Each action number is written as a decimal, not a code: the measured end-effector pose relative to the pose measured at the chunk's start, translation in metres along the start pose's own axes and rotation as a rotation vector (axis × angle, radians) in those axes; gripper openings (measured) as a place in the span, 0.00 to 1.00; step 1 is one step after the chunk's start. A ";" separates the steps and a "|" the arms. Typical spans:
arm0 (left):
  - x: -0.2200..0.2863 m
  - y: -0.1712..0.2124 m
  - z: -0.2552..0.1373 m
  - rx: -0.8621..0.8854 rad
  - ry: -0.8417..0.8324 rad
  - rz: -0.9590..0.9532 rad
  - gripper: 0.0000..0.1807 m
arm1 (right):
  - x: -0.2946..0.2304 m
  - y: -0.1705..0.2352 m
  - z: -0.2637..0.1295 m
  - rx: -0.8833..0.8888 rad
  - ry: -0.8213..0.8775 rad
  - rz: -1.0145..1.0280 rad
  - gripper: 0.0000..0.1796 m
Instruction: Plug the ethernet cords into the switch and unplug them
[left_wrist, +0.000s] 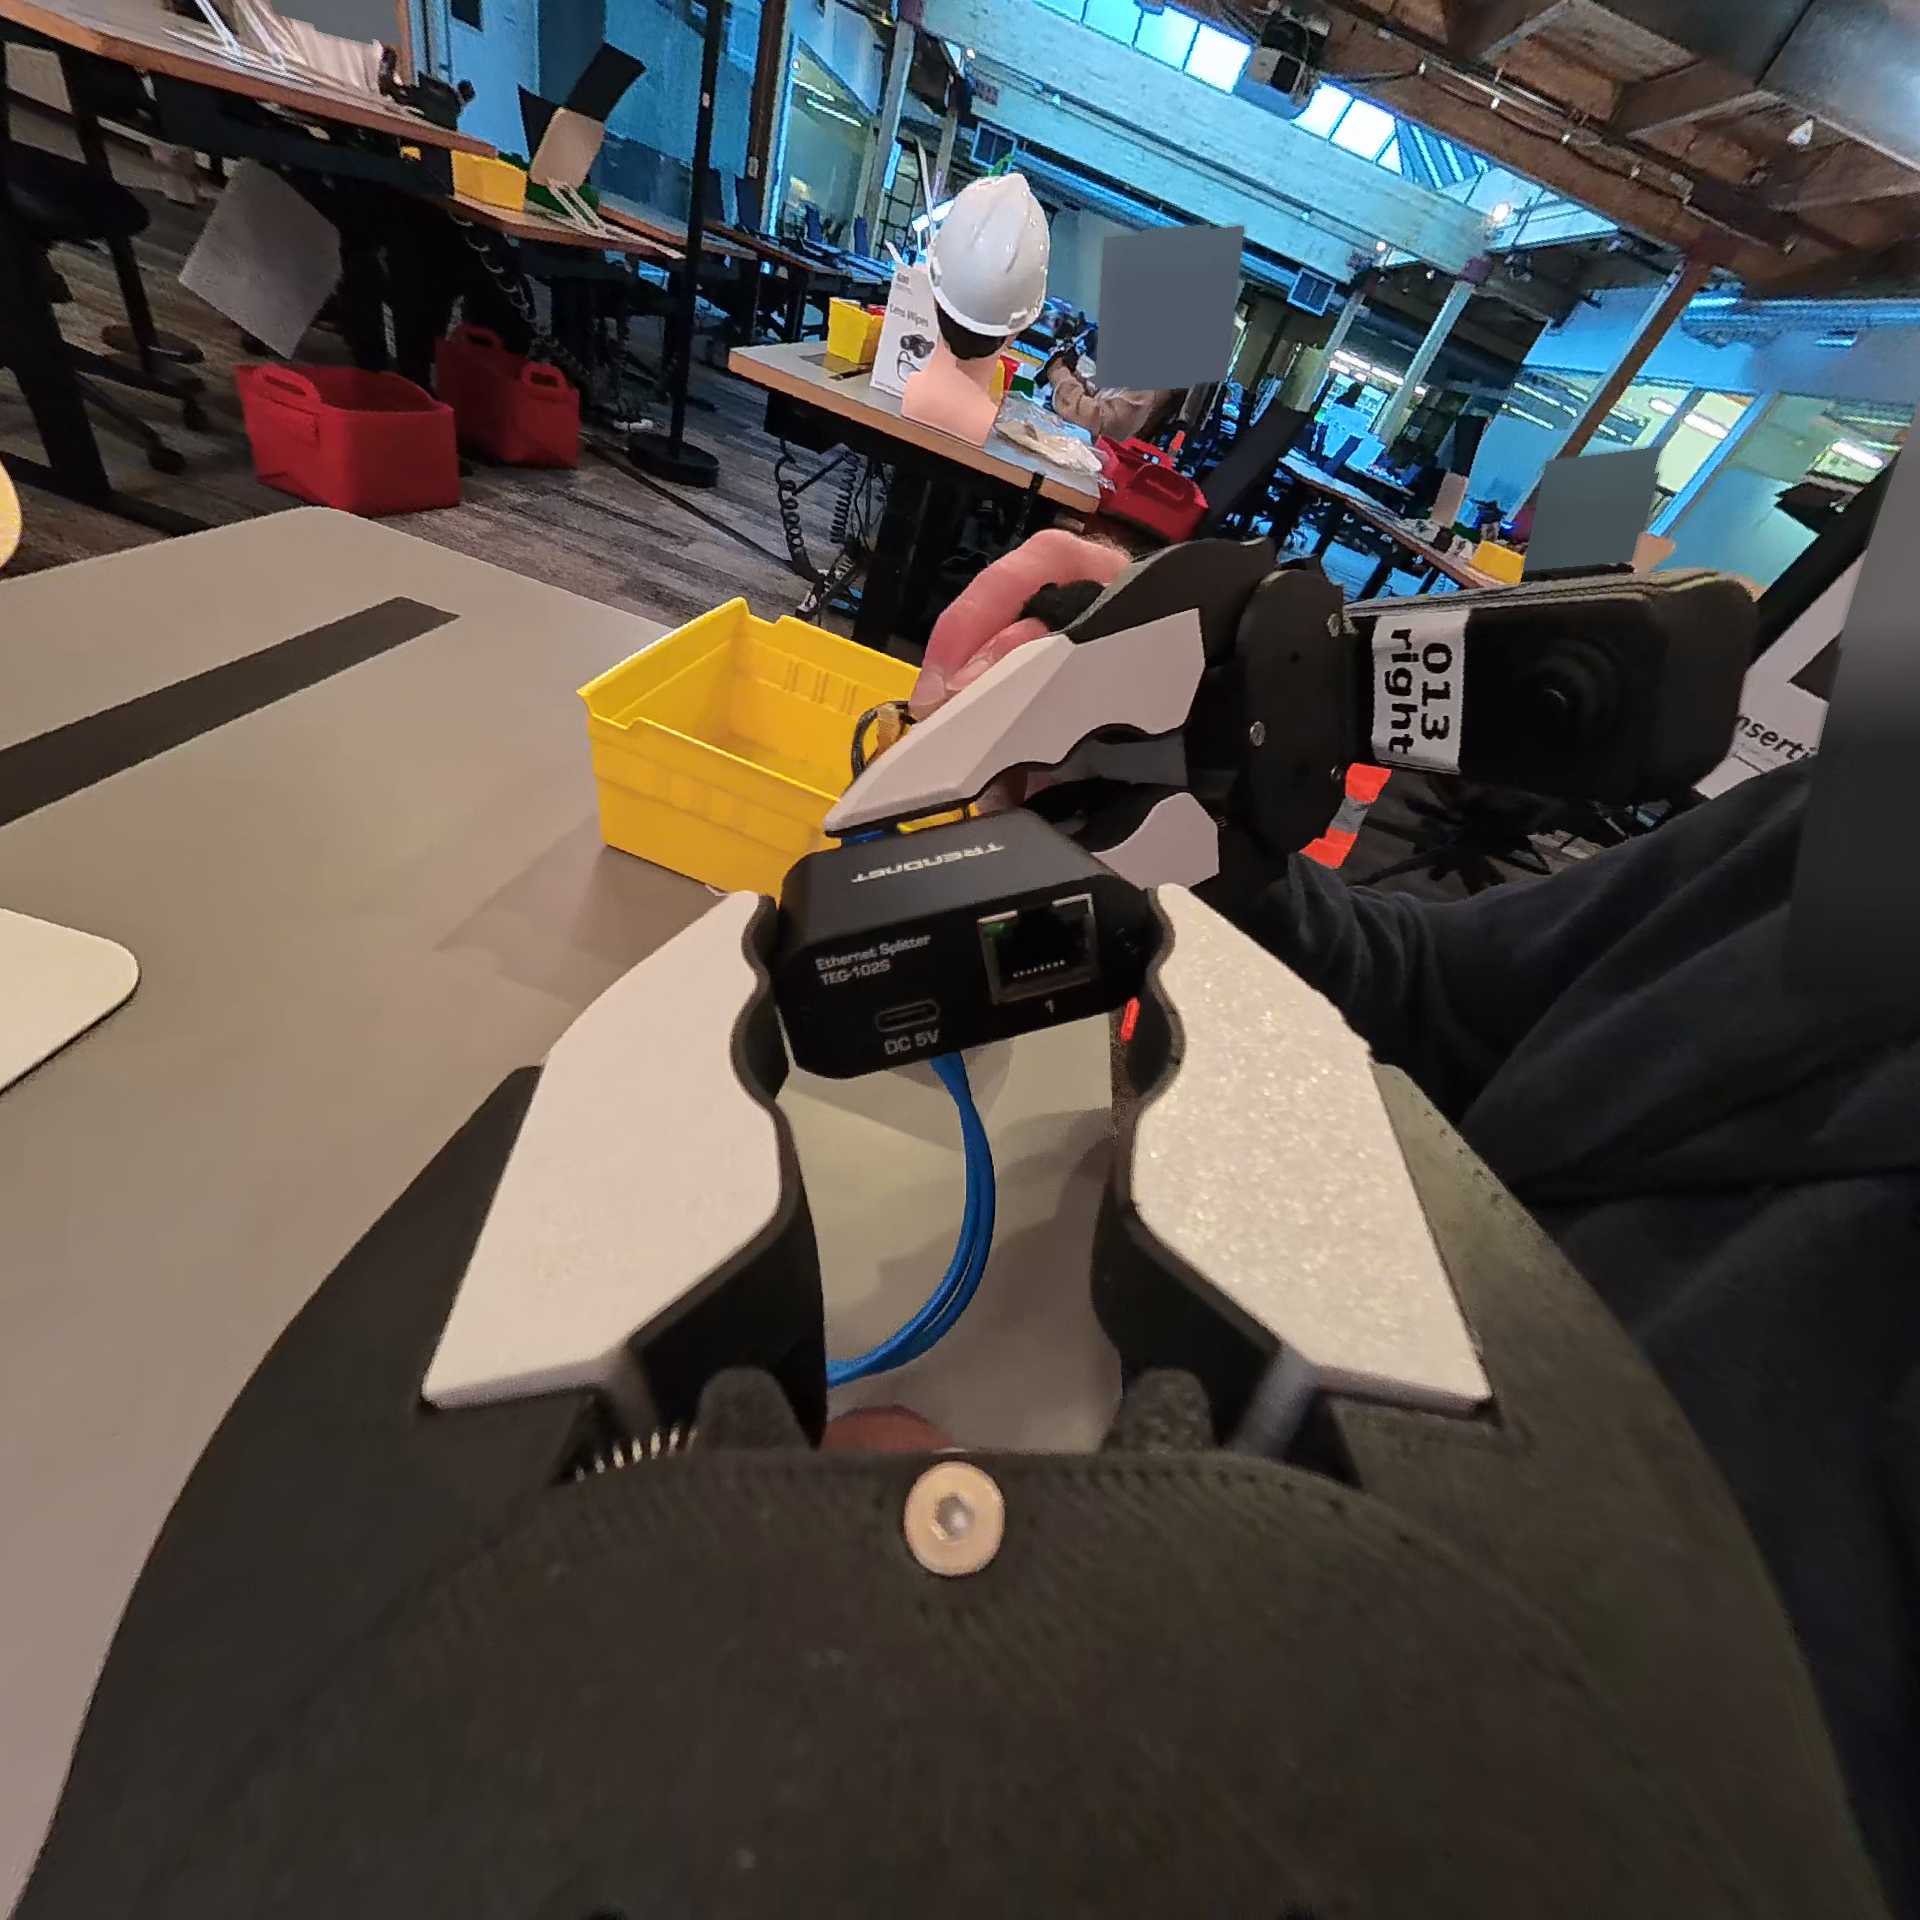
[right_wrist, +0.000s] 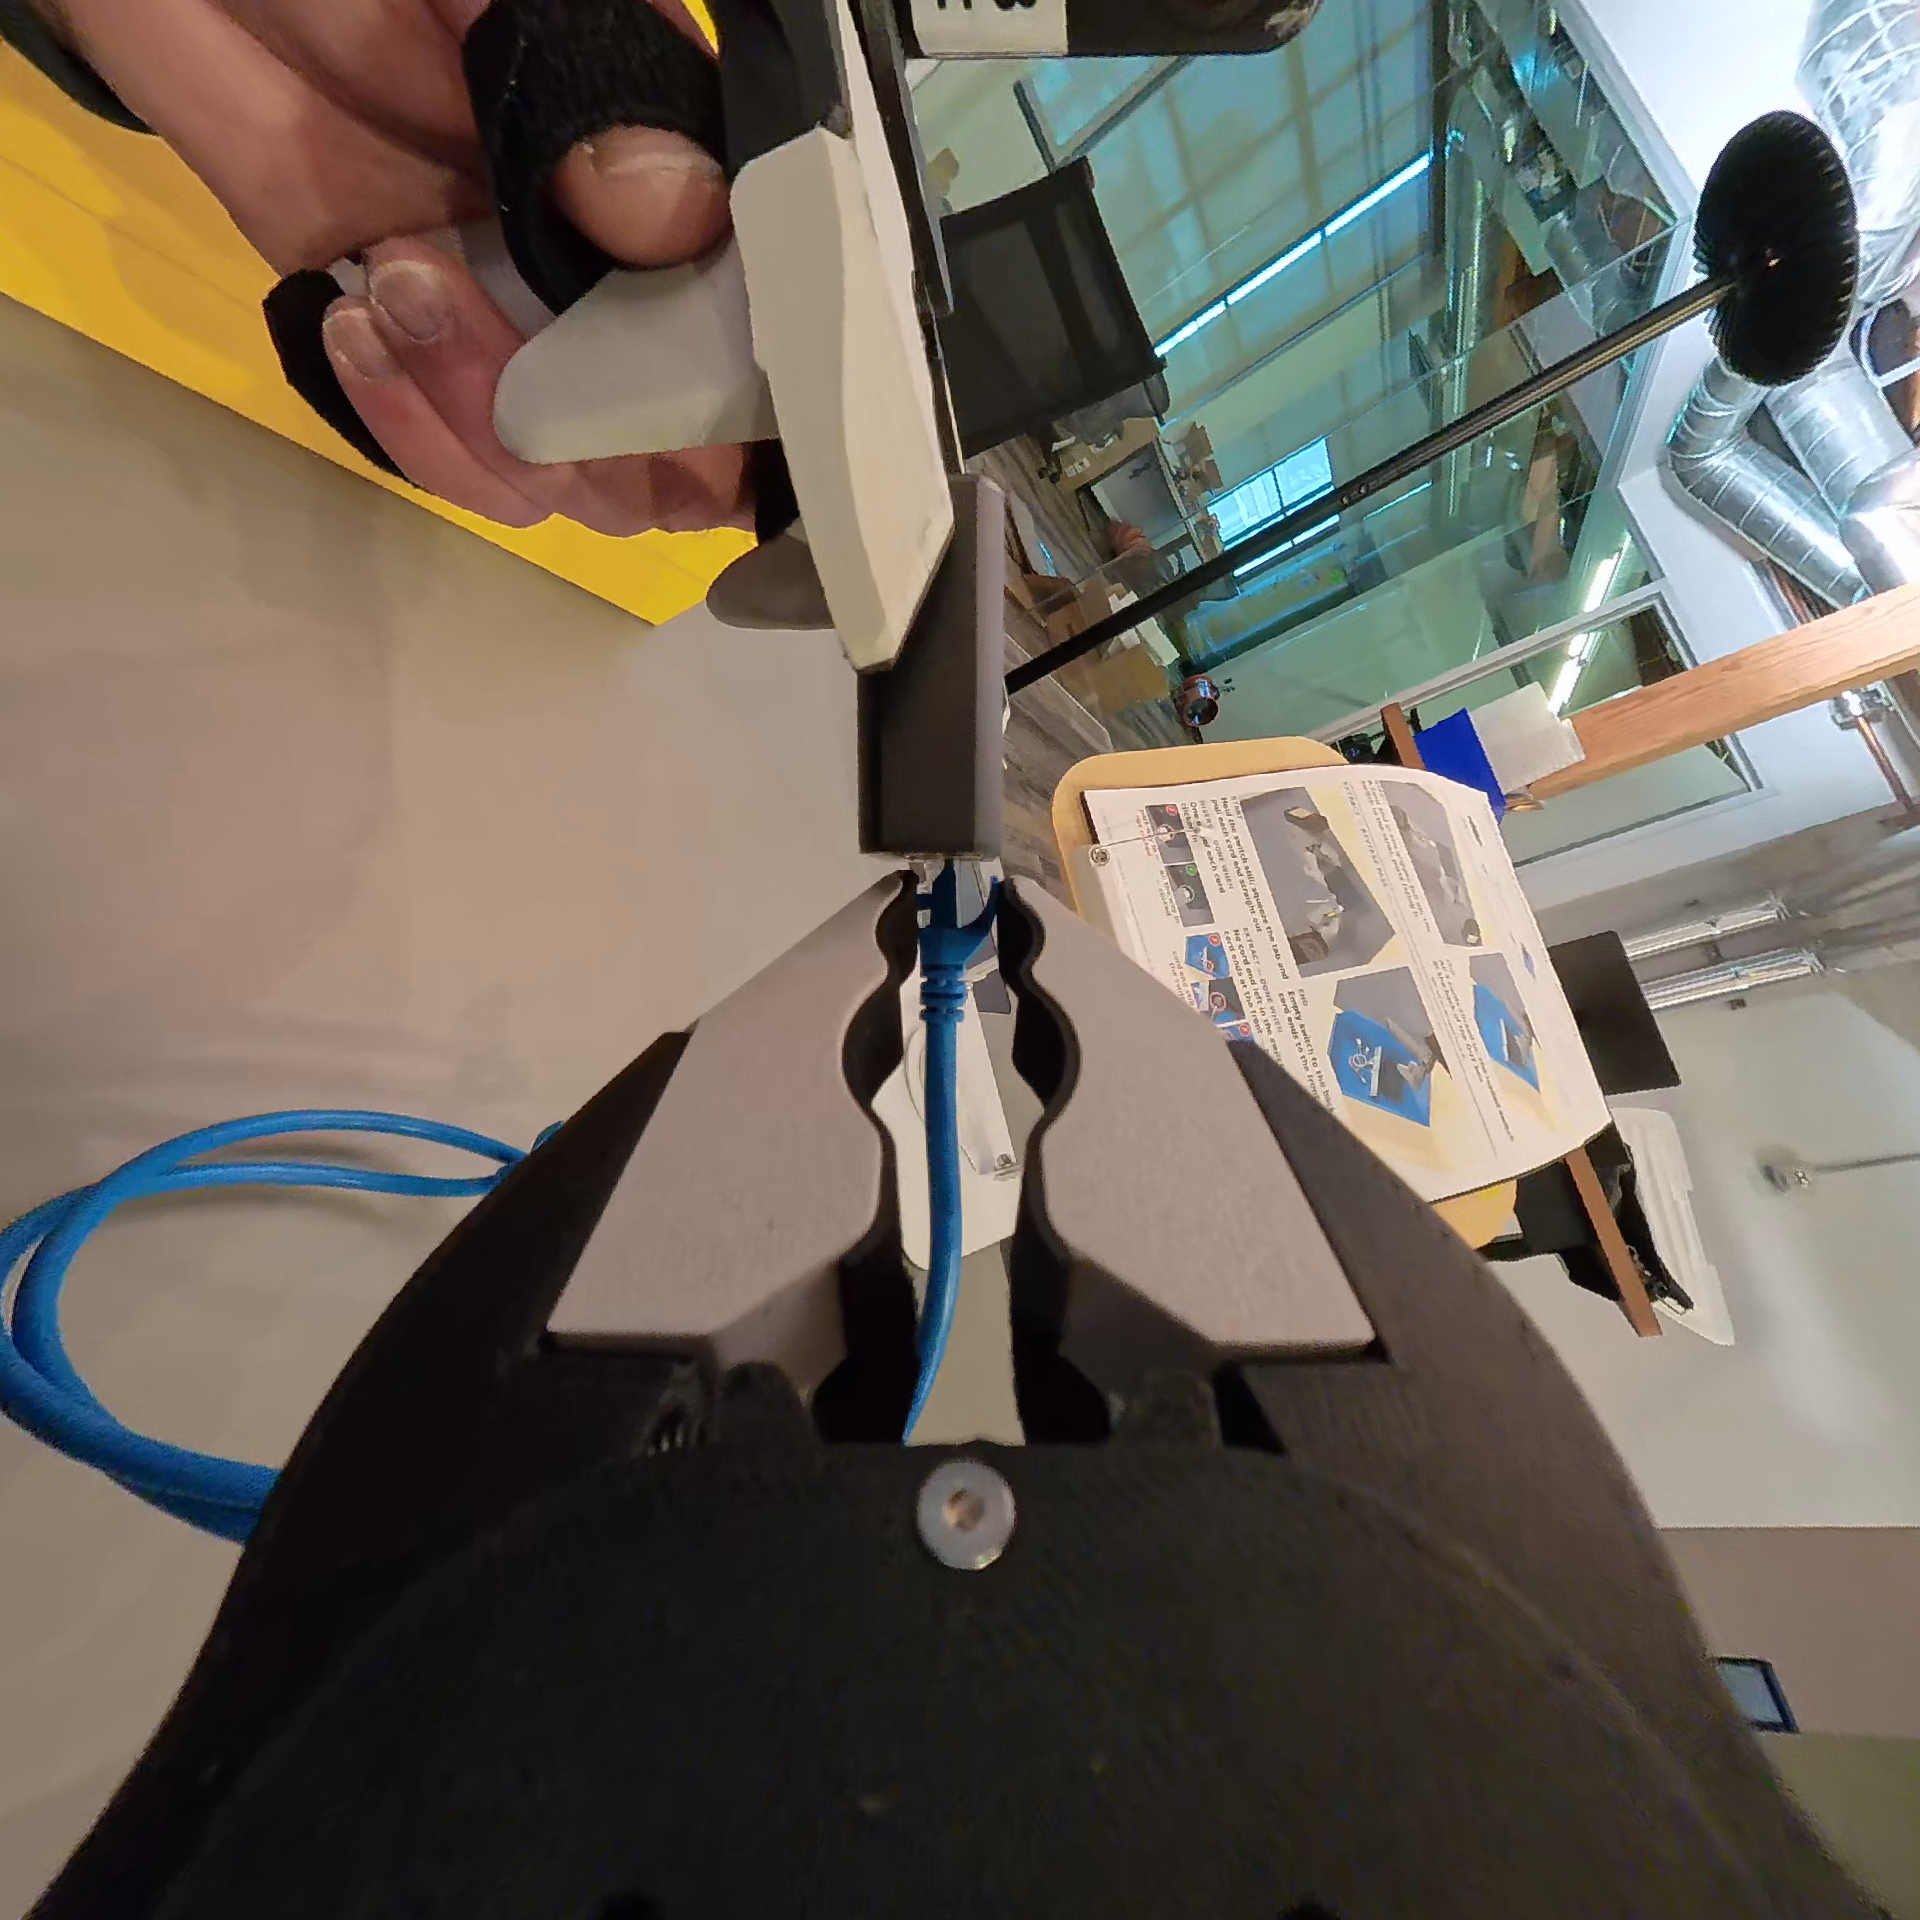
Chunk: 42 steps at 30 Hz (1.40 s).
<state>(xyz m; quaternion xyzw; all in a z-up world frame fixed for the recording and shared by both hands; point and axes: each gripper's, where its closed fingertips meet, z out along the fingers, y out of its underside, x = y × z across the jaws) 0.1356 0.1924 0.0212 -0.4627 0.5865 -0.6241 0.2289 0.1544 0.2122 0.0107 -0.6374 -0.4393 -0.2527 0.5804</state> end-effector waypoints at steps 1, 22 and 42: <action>0.000 -0.001 0.000 0.006 0.001 -0.001 0.35 | 0.000 0.000 0.000 0.003 0.005 0.001 0.07; 0.005 -0.003 0.003 0.039 0.009 -0.020 0.35 | -0.005 -0.003 -0.006 0.022 0.018 -0.004 0.07; 0.007 -0.004 0.003 0.060 0.039 -0.021 0.35 | -0.005 -0.003 -0.009 -0.048 -0.069 -0.018 0.06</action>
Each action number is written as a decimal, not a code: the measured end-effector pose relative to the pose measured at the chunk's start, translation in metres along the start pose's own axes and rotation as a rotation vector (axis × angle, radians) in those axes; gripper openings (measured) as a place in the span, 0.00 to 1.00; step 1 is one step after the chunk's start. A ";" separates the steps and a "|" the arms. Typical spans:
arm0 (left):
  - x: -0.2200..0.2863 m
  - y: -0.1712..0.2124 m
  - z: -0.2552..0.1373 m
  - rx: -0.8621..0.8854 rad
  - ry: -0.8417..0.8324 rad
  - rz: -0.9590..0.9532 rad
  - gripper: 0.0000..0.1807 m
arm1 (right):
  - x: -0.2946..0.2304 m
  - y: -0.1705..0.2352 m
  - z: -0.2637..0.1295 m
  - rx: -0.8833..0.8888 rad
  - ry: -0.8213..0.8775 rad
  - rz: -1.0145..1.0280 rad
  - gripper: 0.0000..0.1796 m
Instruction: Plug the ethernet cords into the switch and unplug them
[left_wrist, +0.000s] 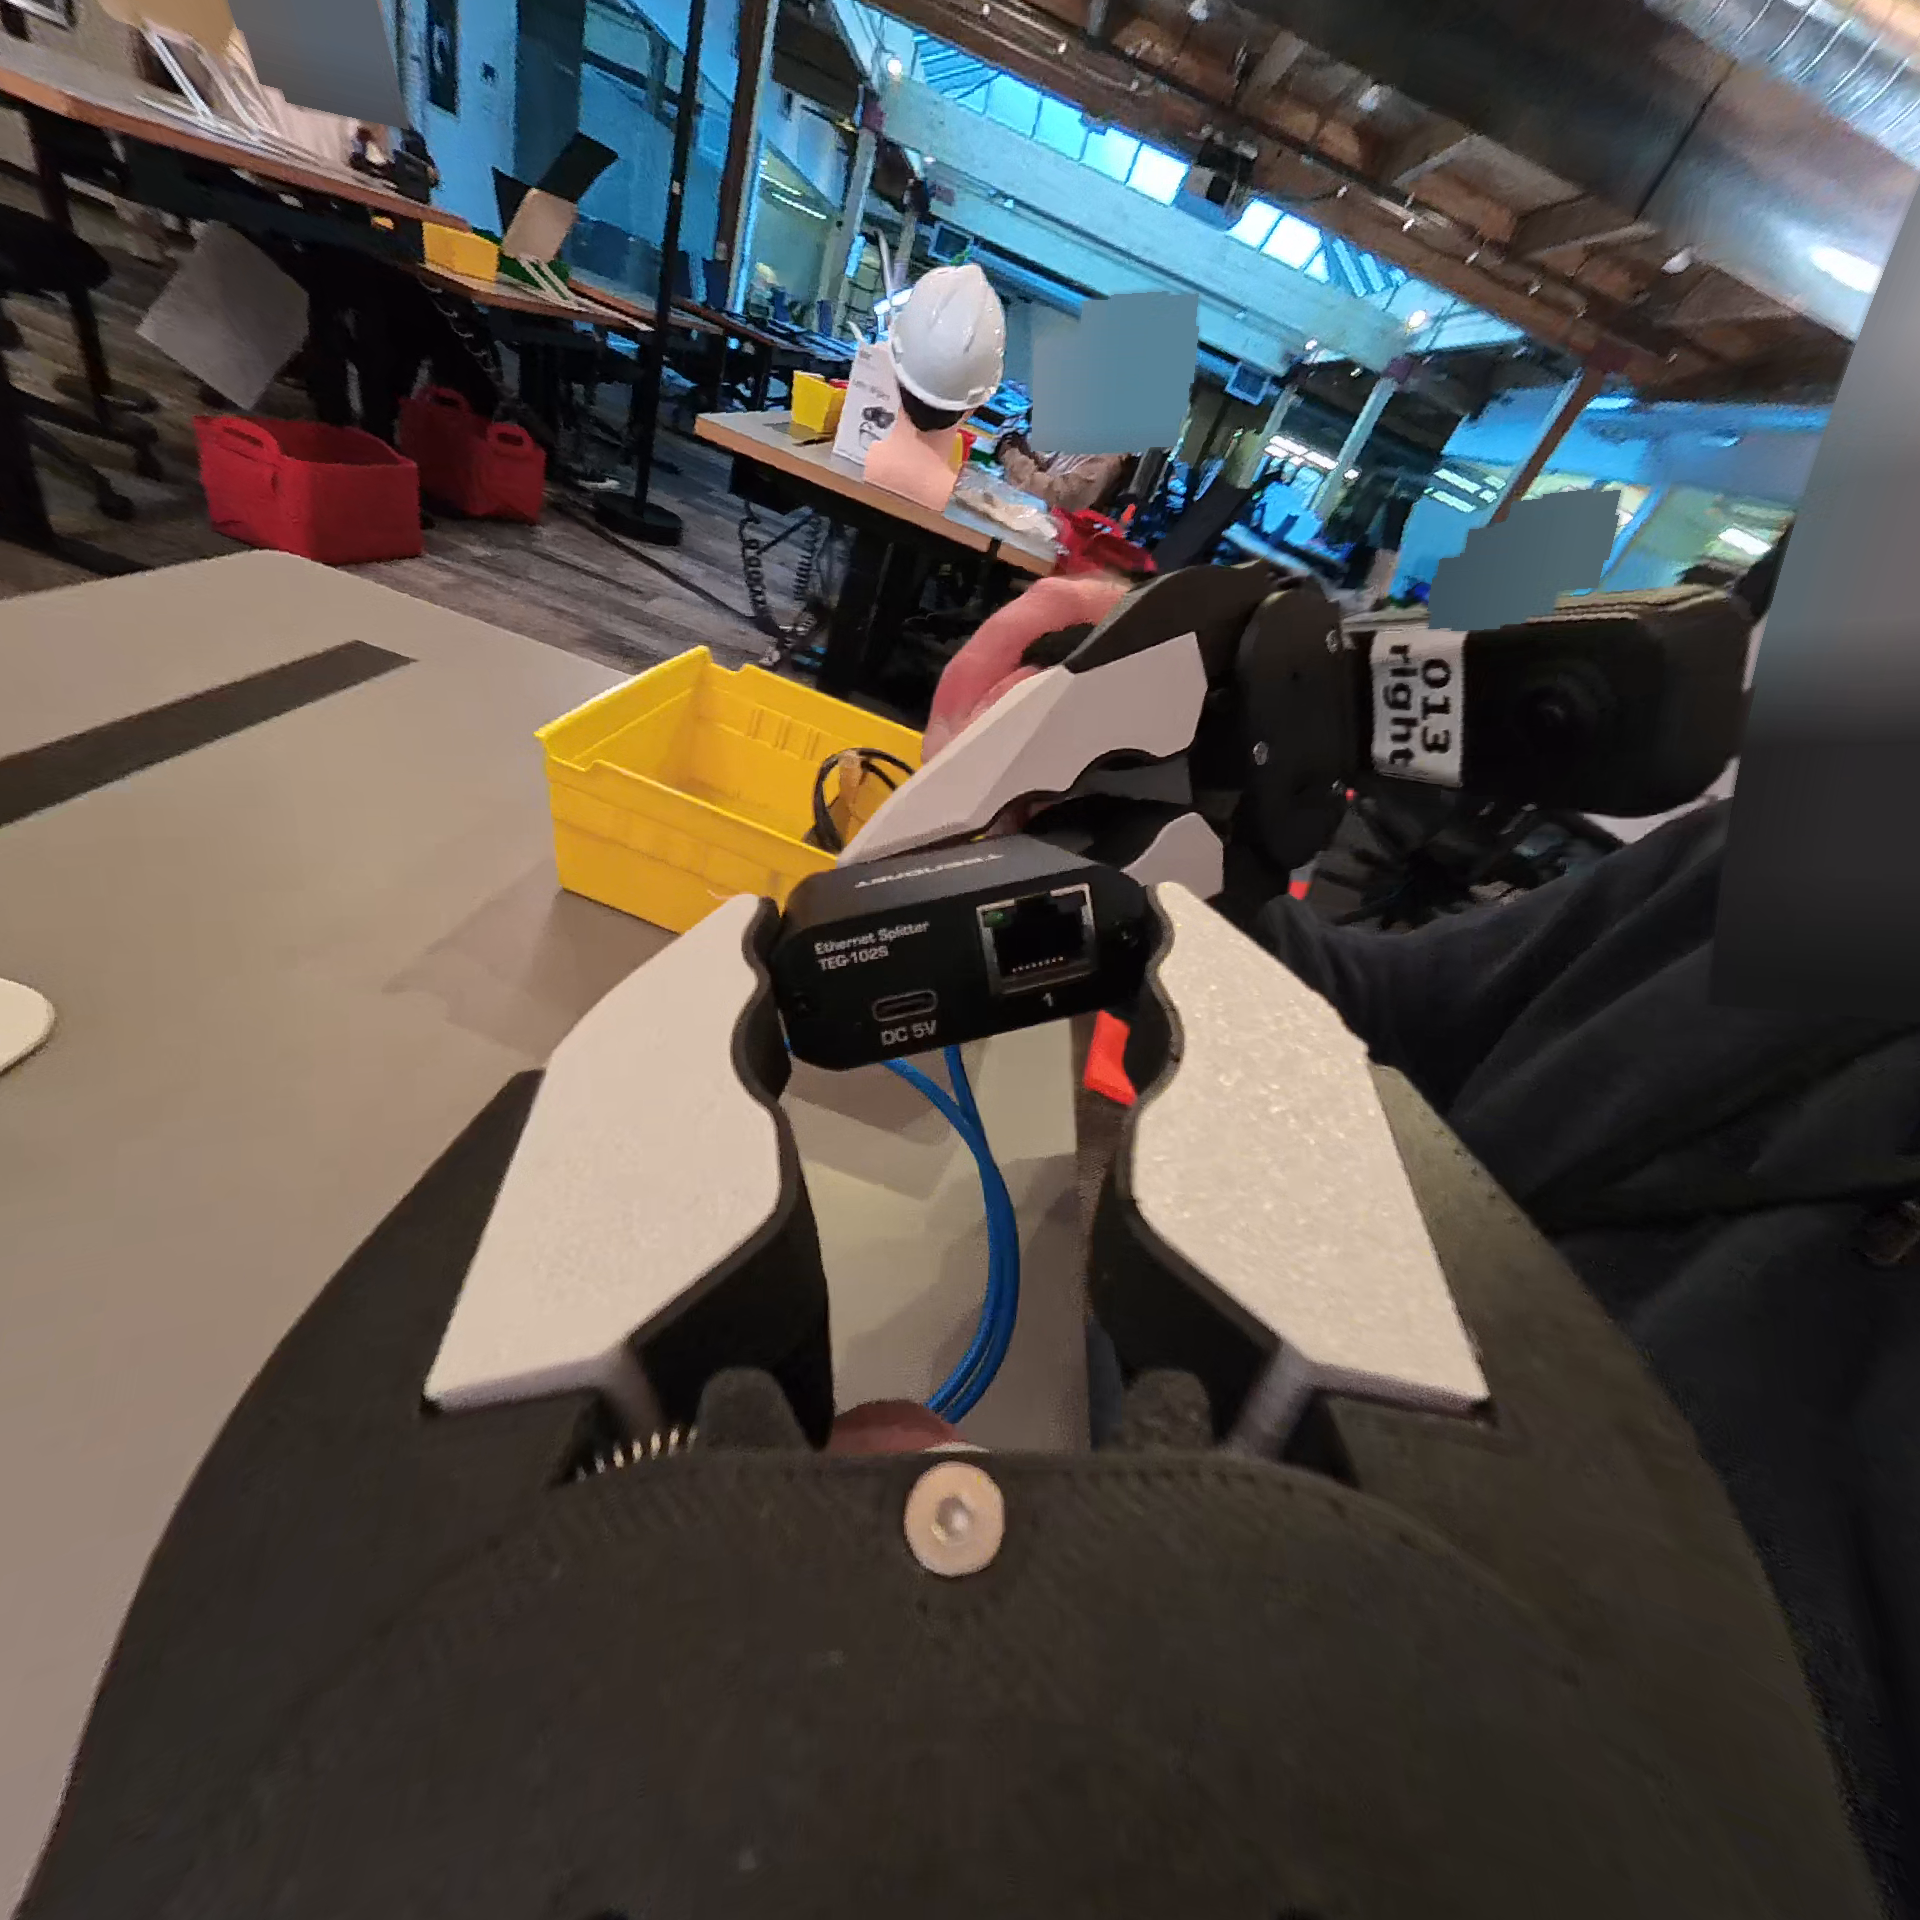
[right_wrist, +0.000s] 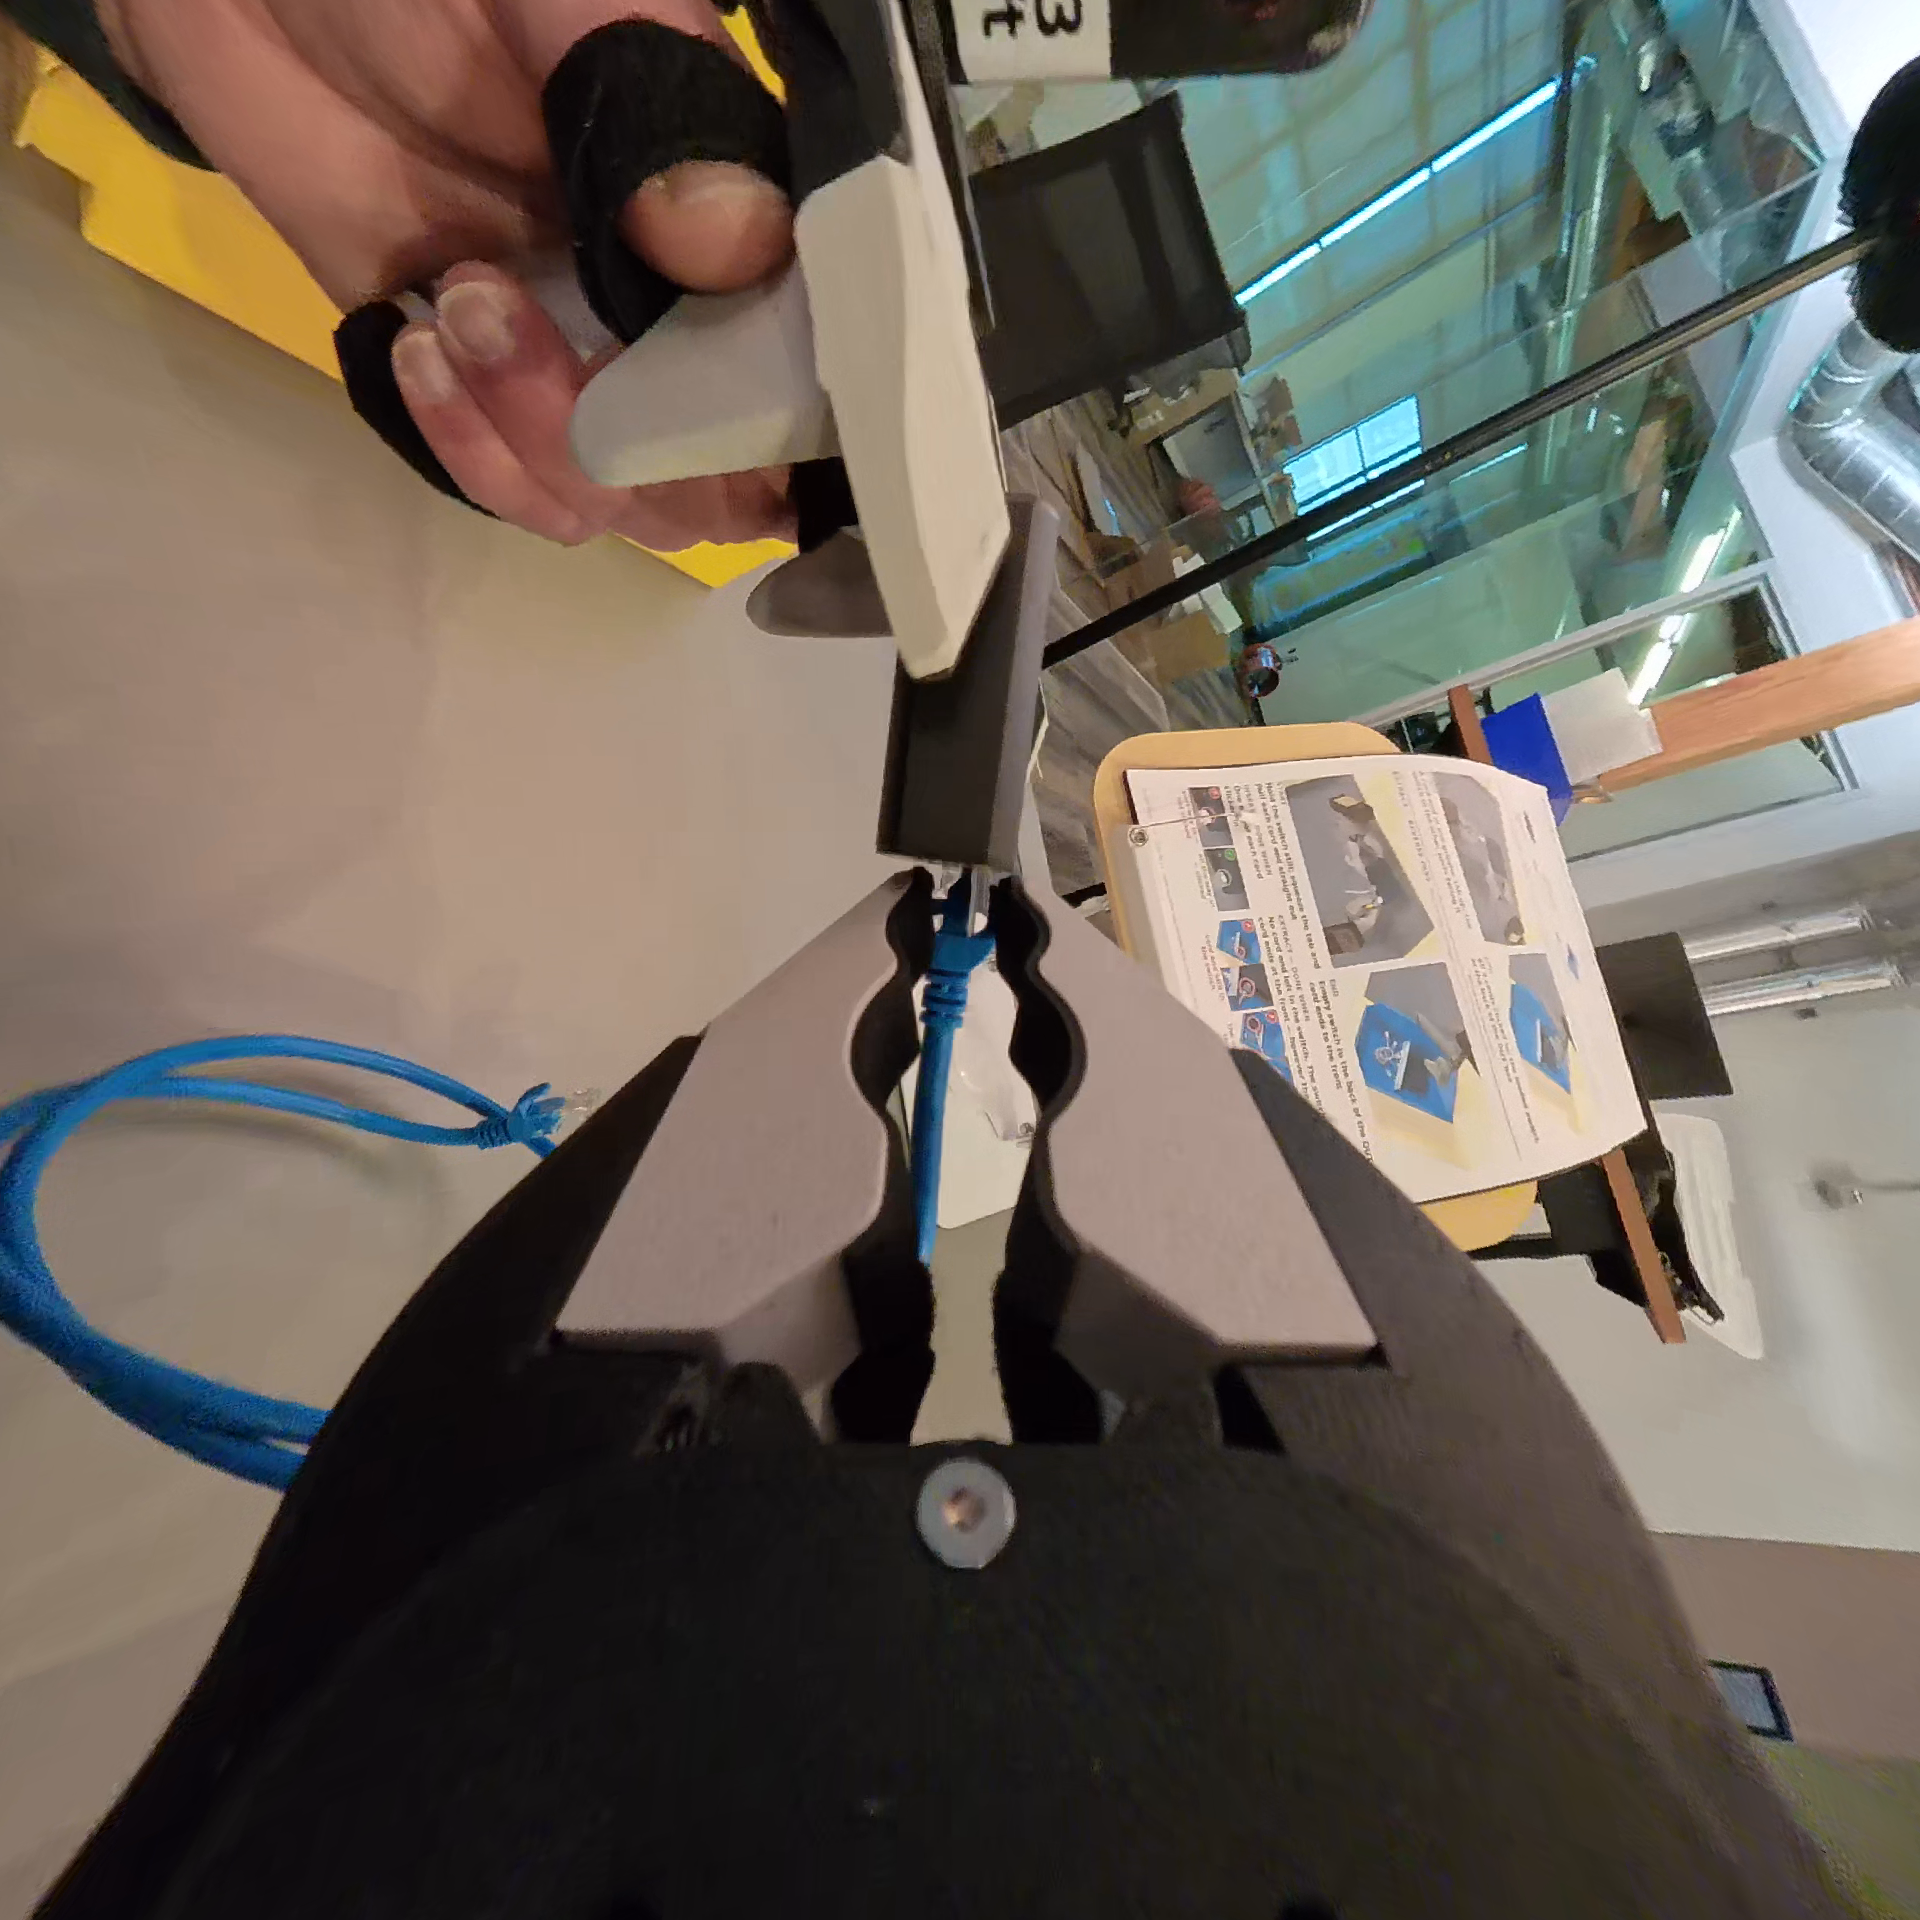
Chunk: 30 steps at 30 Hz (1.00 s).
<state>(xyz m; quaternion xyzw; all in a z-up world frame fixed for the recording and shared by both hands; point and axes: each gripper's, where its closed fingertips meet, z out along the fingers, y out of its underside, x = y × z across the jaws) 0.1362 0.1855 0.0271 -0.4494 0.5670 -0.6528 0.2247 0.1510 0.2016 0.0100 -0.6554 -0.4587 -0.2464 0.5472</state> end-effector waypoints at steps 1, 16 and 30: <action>0.000 0.000 0.001 -0.017 -0.021 0.025 0.35 | 0.000 0.000 0.000 -0.008 0.006 0.002 0.06; 0.006 0.002 0.000 -0.008 0.111 -0.001 0.35 | 0.000 -0.005 -0.009 0.069 -0.030 0.078 0.06; 0.013 -0.007 0.000 -0.136 -0.131 0.191 0.35 | 0.012 -0.010 -0.010 0.019 0.065 -0.012 0.06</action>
